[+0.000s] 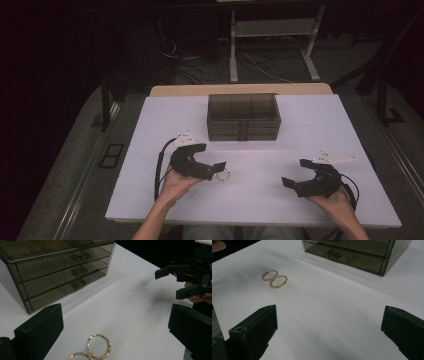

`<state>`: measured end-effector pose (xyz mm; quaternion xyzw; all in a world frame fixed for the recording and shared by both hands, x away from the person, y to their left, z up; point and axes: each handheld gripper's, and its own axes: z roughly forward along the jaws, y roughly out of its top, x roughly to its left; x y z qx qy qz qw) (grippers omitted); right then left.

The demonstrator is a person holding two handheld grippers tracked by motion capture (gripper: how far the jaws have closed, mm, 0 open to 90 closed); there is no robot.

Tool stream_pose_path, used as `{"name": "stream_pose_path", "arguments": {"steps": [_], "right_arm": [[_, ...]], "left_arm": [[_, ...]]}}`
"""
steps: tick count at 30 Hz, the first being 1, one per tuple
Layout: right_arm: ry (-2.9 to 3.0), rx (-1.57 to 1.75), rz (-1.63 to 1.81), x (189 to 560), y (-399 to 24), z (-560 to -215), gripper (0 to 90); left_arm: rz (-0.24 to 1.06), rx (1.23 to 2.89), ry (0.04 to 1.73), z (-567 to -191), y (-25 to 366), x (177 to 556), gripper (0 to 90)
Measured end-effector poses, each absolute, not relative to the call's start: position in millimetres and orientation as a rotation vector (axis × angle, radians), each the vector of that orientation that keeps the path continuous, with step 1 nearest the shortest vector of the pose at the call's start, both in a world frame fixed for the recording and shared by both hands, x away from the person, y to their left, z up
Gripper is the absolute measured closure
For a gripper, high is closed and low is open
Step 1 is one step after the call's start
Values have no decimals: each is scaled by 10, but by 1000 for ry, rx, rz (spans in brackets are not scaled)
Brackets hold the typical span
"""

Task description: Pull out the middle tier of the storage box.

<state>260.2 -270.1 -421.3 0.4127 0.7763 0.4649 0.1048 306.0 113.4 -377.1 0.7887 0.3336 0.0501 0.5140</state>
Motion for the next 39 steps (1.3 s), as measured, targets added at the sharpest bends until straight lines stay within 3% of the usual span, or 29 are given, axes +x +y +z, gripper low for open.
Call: {"name": "stream_pose_path", "arguments": {"steps": [32,39], "right_arm": [[2290,1195,1348,2600,-2693,-4211,0],[2297,1187,1338,2598,-2688,-4213,0]], "left_arm": [[11,1664,977,-3872,908,3326,0],[-86,1604,1024,-3937,834,3379,0]]}}
